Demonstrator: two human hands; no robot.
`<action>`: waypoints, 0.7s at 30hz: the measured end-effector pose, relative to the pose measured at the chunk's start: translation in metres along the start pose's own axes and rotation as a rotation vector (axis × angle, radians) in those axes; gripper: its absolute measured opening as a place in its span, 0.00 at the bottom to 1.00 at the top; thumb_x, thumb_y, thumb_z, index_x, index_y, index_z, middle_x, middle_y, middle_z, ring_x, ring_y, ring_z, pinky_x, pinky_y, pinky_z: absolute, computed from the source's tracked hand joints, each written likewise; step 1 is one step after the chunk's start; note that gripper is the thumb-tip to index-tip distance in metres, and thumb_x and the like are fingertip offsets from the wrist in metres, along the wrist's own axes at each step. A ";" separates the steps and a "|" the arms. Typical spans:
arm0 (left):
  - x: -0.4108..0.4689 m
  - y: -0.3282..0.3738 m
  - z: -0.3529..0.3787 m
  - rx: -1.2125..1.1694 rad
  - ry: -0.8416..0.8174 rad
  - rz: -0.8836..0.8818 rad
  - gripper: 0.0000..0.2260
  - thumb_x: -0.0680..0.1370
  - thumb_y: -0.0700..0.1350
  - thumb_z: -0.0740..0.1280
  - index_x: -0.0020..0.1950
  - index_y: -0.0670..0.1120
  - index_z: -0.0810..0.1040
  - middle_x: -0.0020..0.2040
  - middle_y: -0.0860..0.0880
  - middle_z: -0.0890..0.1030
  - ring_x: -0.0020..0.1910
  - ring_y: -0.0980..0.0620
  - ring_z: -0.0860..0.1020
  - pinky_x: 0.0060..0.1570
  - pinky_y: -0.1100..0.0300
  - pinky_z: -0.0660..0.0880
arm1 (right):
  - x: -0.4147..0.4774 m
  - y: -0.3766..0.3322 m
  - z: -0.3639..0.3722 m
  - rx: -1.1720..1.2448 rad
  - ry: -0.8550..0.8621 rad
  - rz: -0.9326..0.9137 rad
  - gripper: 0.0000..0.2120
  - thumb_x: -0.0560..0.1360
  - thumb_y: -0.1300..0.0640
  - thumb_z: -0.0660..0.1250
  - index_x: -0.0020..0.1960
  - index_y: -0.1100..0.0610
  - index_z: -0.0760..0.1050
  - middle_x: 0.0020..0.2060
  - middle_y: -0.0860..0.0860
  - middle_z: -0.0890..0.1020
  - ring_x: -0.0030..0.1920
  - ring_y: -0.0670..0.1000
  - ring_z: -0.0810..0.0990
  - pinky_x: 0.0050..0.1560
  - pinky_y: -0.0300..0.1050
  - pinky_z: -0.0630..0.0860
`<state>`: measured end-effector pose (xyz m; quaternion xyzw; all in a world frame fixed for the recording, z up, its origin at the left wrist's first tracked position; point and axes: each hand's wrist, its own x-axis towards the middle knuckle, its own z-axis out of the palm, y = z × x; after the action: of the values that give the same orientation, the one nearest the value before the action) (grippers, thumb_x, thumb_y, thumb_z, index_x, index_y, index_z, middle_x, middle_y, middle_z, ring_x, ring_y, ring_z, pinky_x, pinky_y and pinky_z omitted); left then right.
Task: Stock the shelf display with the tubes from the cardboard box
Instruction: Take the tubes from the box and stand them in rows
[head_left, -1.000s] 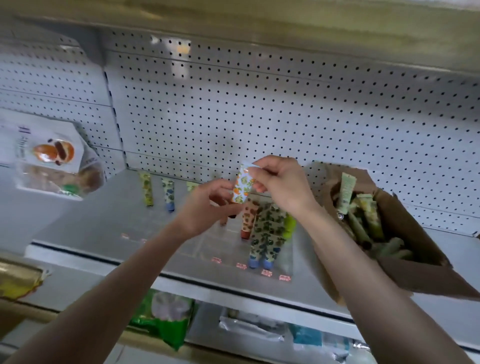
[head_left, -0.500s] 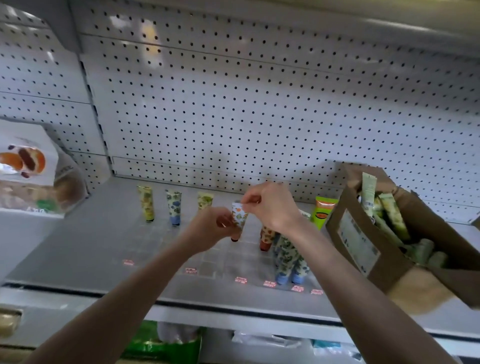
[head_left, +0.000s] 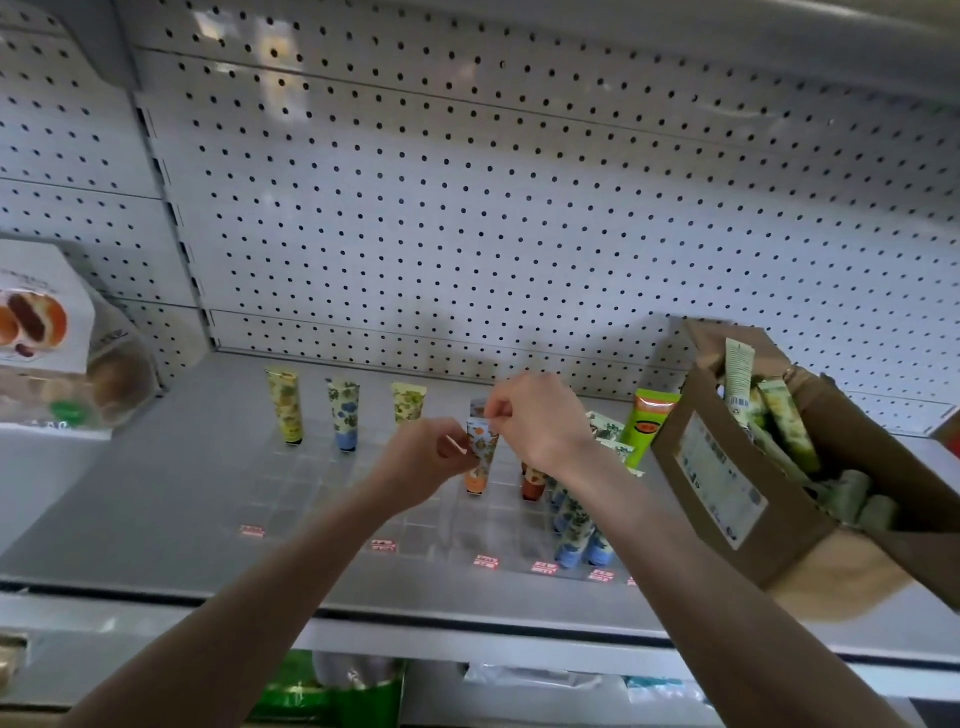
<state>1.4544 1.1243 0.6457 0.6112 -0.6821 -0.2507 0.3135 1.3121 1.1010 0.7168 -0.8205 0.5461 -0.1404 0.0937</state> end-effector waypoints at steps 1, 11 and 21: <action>0.000 0.000 0.000 -0.004 0.003 0.002 0.07 0.73 0.44 0.71 0.49 0.43 0.80 0.45 0.48 0.84 0.42 0.56 0.81 0.48 0.61 0.77 | 0.000 0.001 0.001 -0.006 0.002 0.004 0.08 0.73 0.62 0.67 0.45 0.51 0.81 0.45 0.50 0.83 0.47 0.52 0.80 0.49 0.49 0.79; -0.005 -0.002 0.001 -0.014 0.044 0.010 0.10 0.73 0.46 0.71 0.51 0.43 0.80 0.44 0.48 0.84 0.41 0.57 0.81 0.47 0.61 0.78 | 0.001 0.005 0.003 0.062 -0.007 -0.002 0.08 0.73 0.63 0.66 0.45 0.53 0.81 0.45 0.50 0.83 0.45 0.52 0.80 0.48 0.48 0.79; -0.009 0.005 -0.002 -0.006 0.038 0.017 0.10 0.73 0.45 0.70 0.52 0.43 0.79 0.46 0.48 0.83 0.43 0.56 0.81 0.49 0.61 0.79 | 0.000 0.008 0.002 0.085 -0.005 -0.007 0.06 0.73 0.61 0.67 0.45 0.52 0.81 0.43 0.49 0.83 0.44 0.50 0.80 0.46 0.46 0.79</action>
<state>1.4524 1.1344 0.6495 0.6092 -0.6803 -0.2384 0.3306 1.3057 1.0977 0.7121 -0.8182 0.5364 -0.1619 0.1291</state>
